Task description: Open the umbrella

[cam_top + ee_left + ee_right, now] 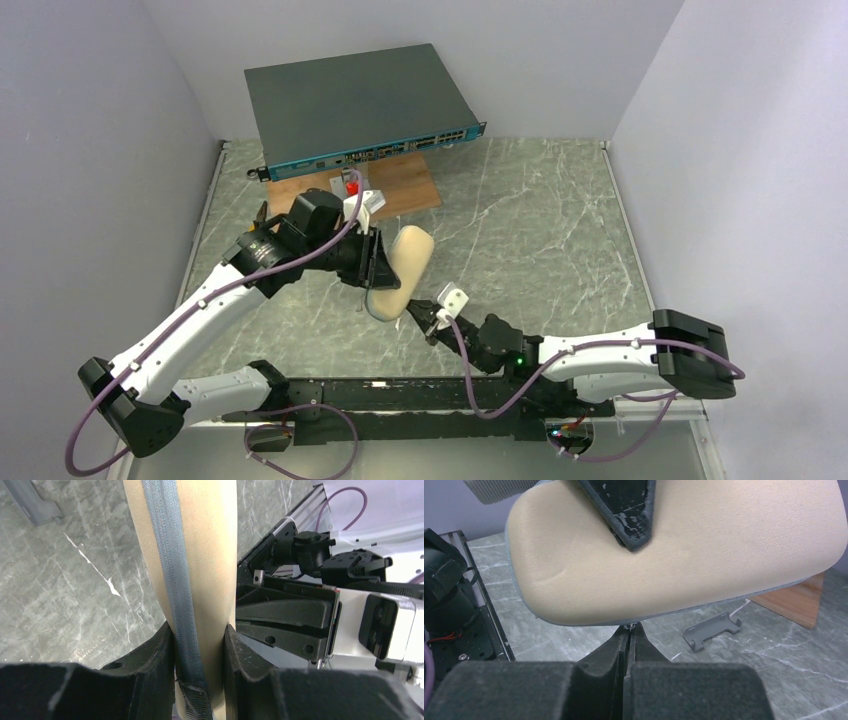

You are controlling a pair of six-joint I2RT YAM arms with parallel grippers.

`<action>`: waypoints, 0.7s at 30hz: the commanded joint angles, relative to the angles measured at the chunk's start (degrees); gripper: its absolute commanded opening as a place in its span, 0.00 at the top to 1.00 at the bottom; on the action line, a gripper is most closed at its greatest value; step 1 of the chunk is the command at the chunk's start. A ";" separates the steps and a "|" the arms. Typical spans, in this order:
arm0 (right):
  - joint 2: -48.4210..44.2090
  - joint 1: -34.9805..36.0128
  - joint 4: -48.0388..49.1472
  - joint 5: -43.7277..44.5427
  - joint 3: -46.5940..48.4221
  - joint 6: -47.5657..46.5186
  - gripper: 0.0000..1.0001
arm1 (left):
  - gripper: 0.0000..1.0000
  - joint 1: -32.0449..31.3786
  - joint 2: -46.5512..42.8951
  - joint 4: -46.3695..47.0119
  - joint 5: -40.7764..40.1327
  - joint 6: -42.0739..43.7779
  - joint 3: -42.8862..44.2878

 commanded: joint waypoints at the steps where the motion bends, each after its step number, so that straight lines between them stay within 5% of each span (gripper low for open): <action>1: -2.98 -0.23 1.78 3.12 -2.08 -0.58 1.00 | 1.00 -0.61 -1.13 -0.29 2.66 2.52 2.46; 21: -9.45 -0.25 5.14 4.92 -9.74 -5.17 1.00 | 1.00 -3.81 2.98 2.34 4.12 1.58 5.36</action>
